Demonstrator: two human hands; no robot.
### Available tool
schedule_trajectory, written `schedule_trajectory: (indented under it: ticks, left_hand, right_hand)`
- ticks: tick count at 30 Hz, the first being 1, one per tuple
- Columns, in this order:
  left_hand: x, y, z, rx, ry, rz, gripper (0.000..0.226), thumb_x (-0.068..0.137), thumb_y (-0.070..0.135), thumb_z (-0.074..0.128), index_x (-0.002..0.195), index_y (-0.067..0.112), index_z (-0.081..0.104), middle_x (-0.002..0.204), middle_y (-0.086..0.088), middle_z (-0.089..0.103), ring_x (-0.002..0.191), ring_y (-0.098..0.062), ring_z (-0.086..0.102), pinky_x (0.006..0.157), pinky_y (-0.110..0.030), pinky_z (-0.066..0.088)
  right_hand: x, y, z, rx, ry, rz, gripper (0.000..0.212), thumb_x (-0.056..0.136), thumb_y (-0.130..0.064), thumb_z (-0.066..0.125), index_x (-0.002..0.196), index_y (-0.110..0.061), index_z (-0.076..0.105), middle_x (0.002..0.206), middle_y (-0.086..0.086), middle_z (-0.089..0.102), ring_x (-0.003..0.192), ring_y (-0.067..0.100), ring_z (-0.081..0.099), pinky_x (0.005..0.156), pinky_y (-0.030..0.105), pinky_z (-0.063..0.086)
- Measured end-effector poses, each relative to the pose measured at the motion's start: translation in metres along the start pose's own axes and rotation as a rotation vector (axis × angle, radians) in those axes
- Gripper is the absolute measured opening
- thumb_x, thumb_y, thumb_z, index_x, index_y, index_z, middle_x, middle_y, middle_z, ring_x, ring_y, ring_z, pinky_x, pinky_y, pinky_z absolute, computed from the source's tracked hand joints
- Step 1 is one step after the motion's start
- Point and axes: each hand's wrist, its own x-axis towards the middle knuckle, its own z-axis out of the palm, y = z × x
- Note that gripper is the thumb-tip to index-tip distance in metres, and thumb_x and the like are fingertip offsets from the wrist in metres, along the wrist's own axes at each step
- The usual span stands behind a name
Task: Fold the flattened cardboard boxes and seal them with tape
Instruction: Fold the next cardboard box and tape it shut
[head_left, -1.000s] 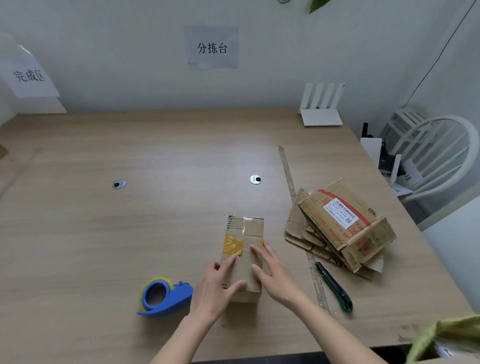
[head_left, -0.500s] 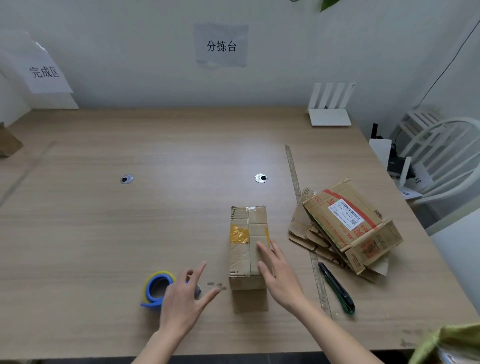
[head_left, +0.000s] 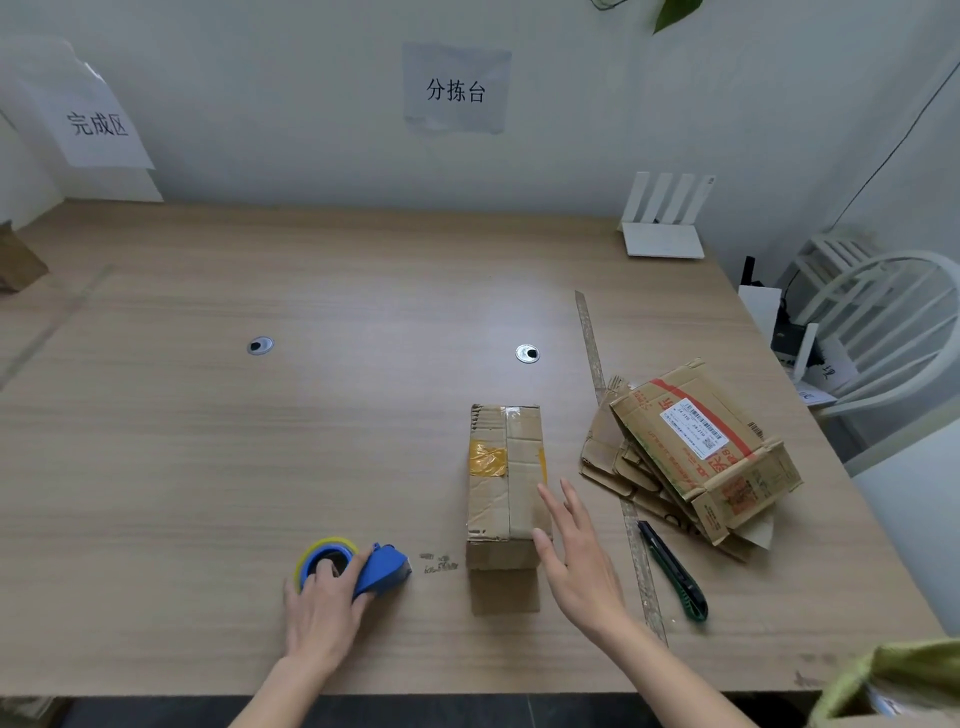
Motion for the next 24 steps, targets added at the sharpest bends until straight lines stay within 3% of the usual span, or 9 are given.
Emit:
schedule_trajectory:
  ticks: [3, 7, 9, 12, 16, 21, 24]
  left_hand:
    - [-0.004, -0.004, -0.013, -0.033, -0.068, -0.014, 0.054, 0.098, 0.052, 0.044, 0.148, 0.044, 0.026, 0.105, 0.005, 0.051, 0.094, -0.017, 0.062, 0.075, -0.032, 0.033]
    - [-0.008, -0.004, -0.043, -0.069, -0.104, 0.023, 0.049, 0.097, 0.052, 0.025, 0.145, 0.046, 0.032, 0.112, 0.010, 0.069, 0.101, -0.015, 0.063, 0.081, -0.031, 0.029]
    - [-0.008, -0.001, -0.069, -0.191, -0.077, 0.043, 0.046, 0.099, 0.049, 0.029, 0.145, 0.048, 0.033, 0.113, 0.015, 0.069, 0.098, -0.012, 0.062, 0.087, -0.030, 0.031]
    - [-0.003, 0.009, -0.120, -0.380, -0.011, 0.067, 0.042, 0.095, 0.054, 0.044, 0.137, 0.052, 0.042, 0.104, 0.020, 0.069, 0.086, -0.010, 0.060, 0.082, -0.028, 0.040]
    - [0.008, 0.015, -0.185, -0.474, 0.055, 0.154, 0.052, 0.078, 0.074, 0.052, 0.126, 0.059, 0.043, 0.097, 0.030, 0.067, 0.084, -0.001, 0.062, 0.074, -0.025, 0.048]
    - [0.012, 0.026, -0.262, -0.422, 0.159, 0.291, 0.048, 0.081, 0.070, 0.056, 0.126, 0.057, 0.048, 0.096, 0.031, 0.064, 0.083, -0.004, 0.058, 0.071, -0.023, 0.039]
    - [0.012, 0.028, -0.292, -0.429, 0.213, 0.351, 0.046, 0.082, 0.066, 0.058, 0.126, 0.054, 0.051, 0.096, 0.030, 0.065, 0.079, -0.003, 0.057, 0.069, -0.019, 0.036]
  right_hand:
    - [-0.001, -0.014, -0.001, -0.014, 0.035, -0.025, 0.057, 0.105, -0.041, 0.047, 0.155, -0.049, 0.021, 0.166, -0.025, 0.001, 0.148, -0.004, 0.008, 0.120, 0.035, 0.029]
    - [-0.003, -0.043, -0.004, -0.089, 0.046, -0.099, 0.057, 0.104, -0.037, 0.050, 0.155, -0.044, 0.026, 0.165, -0.026, 0.004, 0.143, -0.007, 0.013, 0.116, 0.028, 0.026]
    - [0.000, -0.059, -0.004, -0.081, -0.009, -0.140, 0.053, 0.103, -0.036, 0.050, 0.153, -0.040, 0.033, 0.165, -0.024, 0.012, 0.145, -0.004, 0.021, 0.117, 0.029, 0.031]
    - [0.010, -0.091, -0.011, 0.071, -0.150, -0.106, 0.046, 0.104, -0.031, 0.051, 0.149, -0.031, 0.044, 0.158, -0.014, 0.036, 0.143, 0.003, 0.034, 0.120, 0.034, 0.033]
    - [0.020, -0.143, -0.032, 0.301, -0.299, 0.003, 0.045, 0.106, -0.031, 0.050, 0.150, -0.023, 0.043, 0.147, -0.008, 0.049, 0.132, 0.004, 0.046, 0.110, 0.022, 0.039]
    - [0.030, -0.197, -0.065, 0.508, -0.313, 0.055, 0.038, 0.105, -0.010, 0.038, 0.132, -0.023, 0.061, 0.127, -0.007, 0.067, 0.120, 0.011, 0.061, 0.099, 0.024, 0.048]
    - [0.027, -0.221, -0.086, 0.567, -0.279, 0.043, 0.039, 0.104, -0.002, 0.038, 0.120, -0.021, 0.068, 0.112, -0.008, 0.073, 0.102, 0.002, 0.068, 0.087, 0.022, 0.055]
